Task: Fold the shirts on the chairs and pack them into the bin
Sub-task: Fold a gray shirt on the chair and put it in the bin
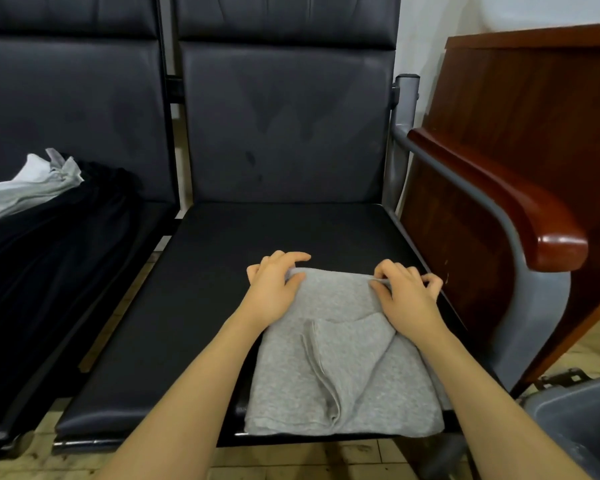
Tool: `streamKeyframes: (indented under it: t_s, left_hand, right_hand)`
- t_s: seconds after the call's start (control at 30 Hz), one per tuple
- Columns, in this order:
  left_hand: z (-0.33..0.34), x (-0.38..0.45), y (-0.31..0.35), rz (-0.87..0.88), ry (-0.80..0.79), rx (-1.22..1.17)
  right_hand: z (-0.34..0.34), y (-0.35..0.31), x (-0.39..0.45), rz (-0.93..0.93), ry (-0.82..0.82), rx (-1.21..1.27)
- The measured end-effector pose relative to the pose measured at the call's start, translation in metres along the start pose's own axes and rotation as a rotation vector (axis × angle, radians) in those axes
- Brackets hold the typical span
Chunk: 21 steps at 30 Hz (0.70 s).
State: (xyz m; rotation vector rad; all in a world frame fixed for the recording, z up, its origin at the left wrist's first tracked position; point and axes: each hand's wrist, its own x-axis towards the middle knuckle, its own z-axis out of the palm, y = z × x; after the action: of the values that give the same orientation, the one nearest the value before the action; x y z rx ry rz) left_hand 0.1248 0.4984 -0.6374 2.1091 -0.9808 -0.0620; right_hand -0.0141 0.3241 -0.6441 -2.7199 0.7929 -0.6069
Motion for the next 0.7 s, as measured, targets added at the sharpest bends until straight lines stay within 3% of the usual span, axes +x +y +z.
streamKeyframes:
  t_s: [0.13,0.27,0.33,0.43,0.5,0.6,0.7]
  left_hand:
    - [-0.003,0.000,0.002,-0.048,0.148,-0.202]
    - [0.001,-0.002,-0.008,-0.009,0.181,0.189]
    - [0.003,-0.007,-0.005,0.100,0.208,0.240]
    - [0.003,-0.011,0.004,0.286,0.090,0.270]
    - [0.007,-0.013,0.003,0.217,-0.047,0.310]
    - [0.008,-0.013,-0.005,0.073,-0.244,0.339]
    - [0.006,-0.012,-0.006,0.035,-0.336,0.330]
  right_hand:
    - [0.001,0.001,0.004,0.045,0.029,-0.007]
    - [0.005,-0.004,0.011,0.040,0.056,-0.089]
    - [0.006,-0.005,0.012,-0.004,0.133,-0.114]
    - [0.005,-0.007,0.013,-0.104,0.290,-0.114]
    - [0.005,-0.007,0.013,-0.113,0.333,-0.105]
    - [0.005,-0.007,0.015,-0.067,0.280,-0.038]
    - [-0.001,-0.010,0.010,-0.168,0.140,0.076]
